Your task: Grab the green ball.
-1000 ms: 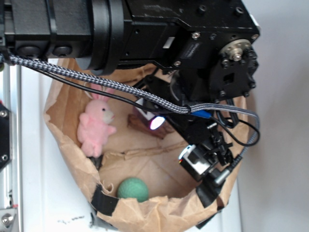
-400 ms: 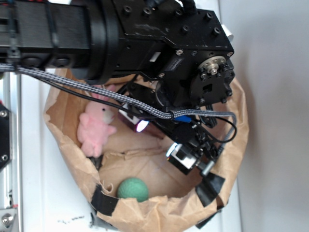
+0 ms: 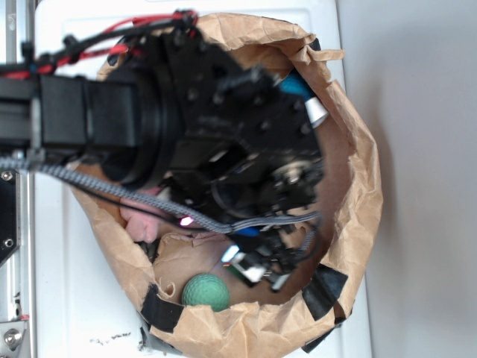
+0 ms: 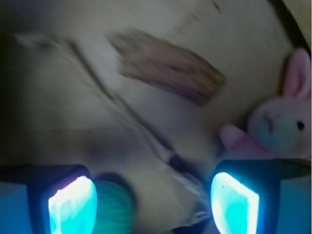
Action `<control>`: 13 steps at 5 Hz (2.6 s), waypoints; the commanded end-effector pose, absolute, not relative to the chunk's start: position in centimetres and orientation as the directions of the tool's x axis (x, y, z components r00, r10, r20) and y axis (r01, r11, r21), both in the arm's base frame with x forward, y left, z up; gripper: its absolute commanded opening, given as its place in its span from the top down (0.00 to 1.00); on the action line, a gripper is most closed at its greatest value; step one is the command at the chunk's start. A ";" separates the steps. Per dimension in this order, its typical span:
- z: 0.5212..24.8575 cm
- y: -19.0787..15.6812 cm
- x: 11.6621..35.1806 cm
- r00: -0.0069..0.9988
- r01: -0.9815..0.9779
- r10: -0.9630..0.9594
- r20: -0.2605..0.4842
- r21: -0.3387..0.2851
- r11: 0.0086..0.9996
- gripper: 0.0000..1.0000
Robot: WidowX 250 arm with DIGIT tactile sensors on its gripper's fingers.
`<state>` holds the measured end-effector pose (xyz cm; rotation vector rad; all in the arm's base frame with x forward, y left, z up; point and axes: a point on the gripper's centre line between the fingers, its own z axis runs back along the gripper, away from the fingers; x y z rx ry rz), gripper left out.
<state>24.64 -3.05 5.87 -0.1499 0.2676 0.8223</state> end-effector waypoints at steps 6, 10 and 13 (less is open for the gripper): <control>5.7 -7.6 24.3 0.584 -0.806 0.759 -0.287 -0.094 0.584 0.00; 4.9 -6.0 26.8 0.638 -0.770 0.744 -0.198 -0.151 0.620 1.00; 15.4 -0.6 27.9 0.738 -0.673 0.666 -0.106 -0.171 0.719 1.00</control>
